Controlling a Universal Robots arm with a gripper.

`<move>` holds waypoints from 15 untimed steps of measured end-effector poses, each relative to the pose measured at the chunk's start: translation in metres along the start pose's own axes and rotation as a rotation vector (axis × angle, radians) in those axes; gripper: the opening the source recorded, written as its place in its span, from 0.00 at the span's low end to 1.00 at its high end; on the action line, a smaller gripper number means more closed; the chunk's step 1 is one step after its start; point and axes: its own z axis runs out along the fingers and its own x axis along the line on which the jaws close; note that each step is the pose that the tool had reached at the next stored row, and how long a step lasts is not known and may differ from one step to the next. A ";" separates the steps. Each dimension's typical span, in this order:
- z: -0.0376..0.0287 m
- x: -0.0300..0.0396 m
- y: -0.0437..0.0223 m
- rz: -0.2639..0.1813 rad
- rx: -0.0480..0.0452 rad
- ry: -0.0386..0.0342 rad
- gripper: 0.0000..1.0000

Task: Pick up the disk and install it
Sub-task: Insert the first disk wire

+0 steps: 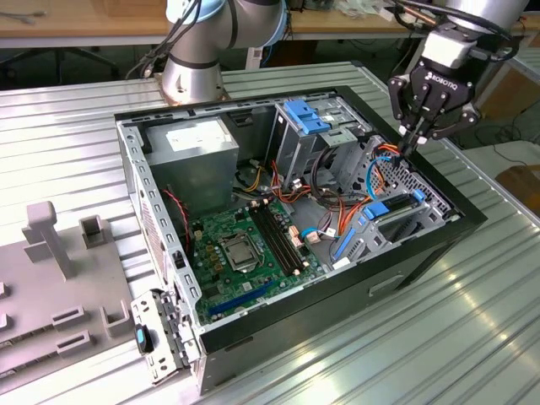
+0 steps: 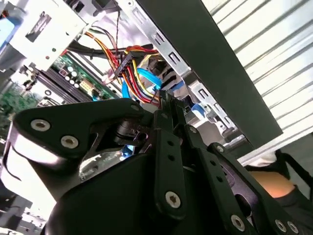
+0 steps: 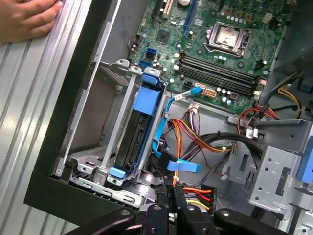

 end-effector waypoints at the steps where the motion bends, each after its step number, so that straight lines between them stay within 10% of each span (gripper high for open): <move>1: 0.0003 0.0000 0.0000 0.030 -0.0026 -0.0014 0.16; 4: 0.0010 0.0008 -0.0001 0.123 -0.0108 -0.0053 0.16; 12: 0.0040 0.0088 0.0022 0.168 -0.0126 -0.0066 0.16; 15: 0.0047 0.0092 0.0023 0.173 0.0259 0.0003 0.16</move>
